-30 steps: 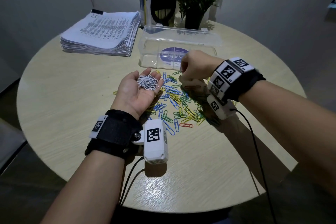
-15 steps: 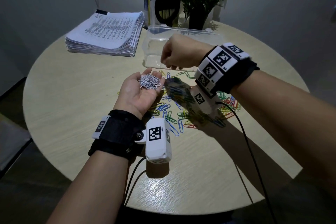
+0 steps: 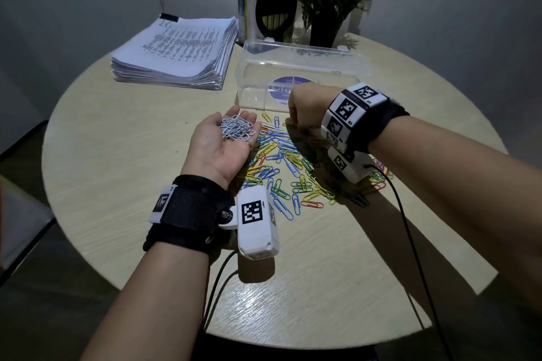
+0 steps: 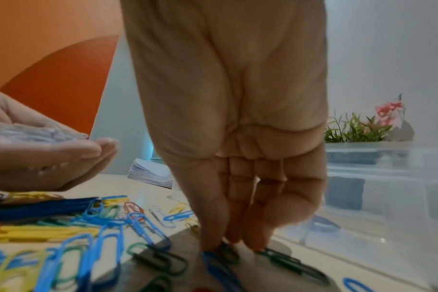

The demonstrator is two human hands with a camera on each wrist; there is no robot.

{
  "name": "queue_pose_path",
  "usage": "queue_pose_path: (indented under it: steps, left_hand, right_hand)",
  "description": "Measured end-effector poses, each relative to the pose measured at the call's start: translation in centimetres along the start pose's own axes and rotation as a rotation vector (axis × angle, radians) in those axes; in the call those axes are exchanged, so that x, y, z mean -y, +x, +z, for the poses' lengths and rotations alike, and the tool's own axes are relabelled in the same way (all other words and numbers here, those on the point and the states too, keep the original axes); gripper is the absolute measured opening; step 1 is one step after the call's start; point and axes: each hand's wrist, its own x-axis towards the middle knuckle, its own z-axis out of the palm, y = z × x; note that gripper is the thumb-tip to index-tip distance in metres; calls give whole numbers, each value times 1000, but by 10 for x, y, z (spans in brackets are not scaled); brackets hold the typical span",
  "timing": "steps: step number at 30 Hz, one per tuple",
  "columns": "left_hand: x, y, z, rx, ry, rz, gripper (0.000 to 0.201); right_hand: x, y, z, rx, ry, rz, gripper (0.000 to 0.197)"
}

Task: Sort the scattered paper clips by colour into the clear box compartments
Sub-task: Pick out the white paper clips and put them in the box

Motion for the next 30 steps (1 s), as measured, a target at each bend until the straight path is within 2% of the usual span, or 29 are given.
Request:
queue_pose_path:
  steps: [4,7,11,16,20,24,27,30]
  left_hand:
    - [0,0,0,-4,8,4,39]
    - [0,0,-1,-5,11,5,40]
    - [1,0,-2,-4,15,1,39]
    - [2,0,0,-8,27,-3,39]
    - [2,-1,0,-12,32,-4,40]
    - [2,0,-1,-15,35,-2,40]
    - [1,1,-2,-22,57,9,40]
    - [1,3,-2,-26,96,23,38]
  right_hand:
    - [10,0,-1,-62,91,-79,19]
    - [19,4,0,-71,119,-123,22]
    - [19,13,1,-46,75,-53,22]
    - [20,14,2,-71,13,-66,32]
    - [22,12,1,-75,23,-126,24]
    - [25,10,0,-36,-28,-131,30]
    - [26,7,1,-17,-47,-121,27]
    - [25,3,-7,-17,62,-97,19]
